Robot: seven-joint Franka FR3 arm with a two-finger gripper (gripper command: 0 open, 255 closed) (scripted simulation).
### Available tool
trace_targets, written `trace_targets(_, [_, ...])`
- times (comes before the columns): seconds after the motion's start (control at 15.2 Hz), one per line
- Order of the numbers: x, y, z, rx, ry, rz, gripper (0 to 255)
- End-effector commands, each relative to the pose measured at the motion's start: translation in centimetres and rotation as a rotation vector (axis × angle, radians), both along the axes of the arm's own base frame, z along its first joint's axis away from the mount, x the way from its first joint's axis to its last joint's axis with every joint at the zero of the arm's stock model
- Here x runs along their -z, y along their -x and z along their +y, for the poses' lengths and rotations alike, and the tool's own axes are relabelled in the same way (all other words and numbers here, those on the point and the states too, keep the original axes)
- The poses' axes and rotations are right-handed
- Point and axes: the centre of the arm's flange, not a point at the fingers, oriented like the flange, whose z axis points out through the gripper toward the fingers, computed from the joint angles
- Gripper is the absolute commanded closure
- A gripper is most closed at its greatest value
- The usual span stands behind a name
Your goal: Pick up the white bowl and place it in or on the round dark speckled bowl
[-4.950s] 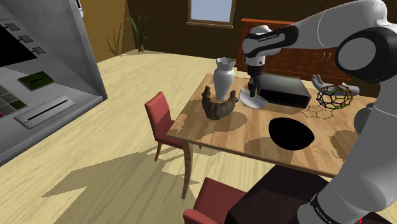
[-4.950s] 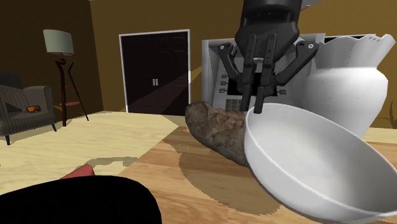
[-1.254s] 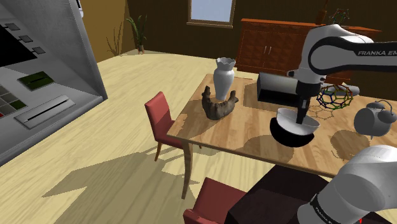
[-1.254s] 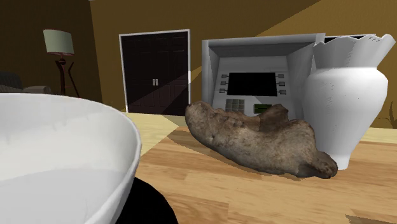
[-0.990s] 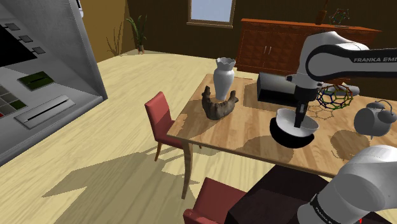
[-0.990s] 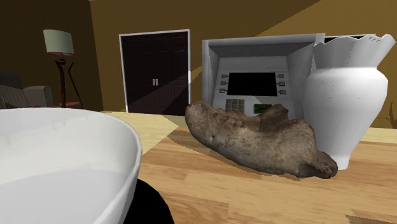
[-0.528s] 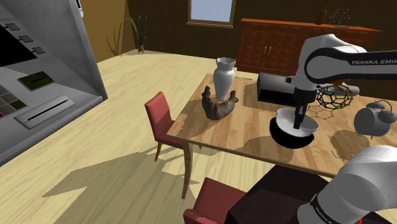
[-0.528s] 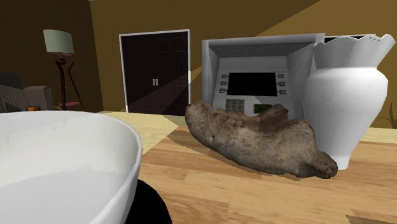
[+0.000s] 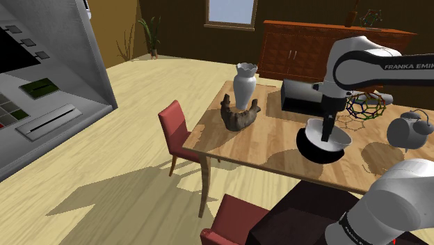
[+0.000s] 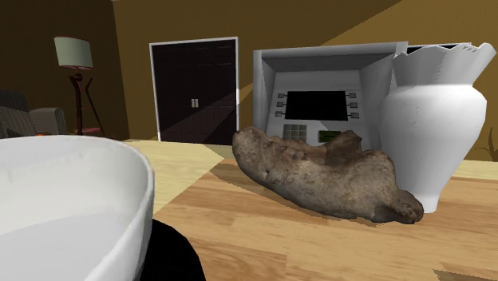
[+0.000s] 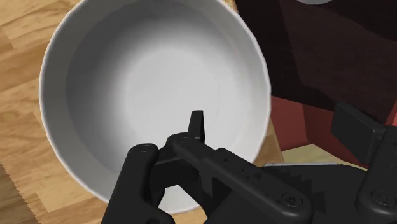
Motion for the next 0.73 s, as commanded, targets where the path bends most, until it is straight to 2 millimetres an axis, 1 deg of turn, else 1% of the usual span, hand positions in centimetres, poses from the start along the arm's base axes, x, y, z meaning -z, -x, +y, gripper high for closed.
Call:
trace_targets(0.0, [-2.1,-0.4,0.0,0.000,0.000,0.000,0])
trace_targets(0.13, [-4.4,-0.9,-0.1,0.000,0.000,0.000,0])
trace_targets(0.66, [-4.4,-0.9,-0.1,0.000,0.000,0.000,0])
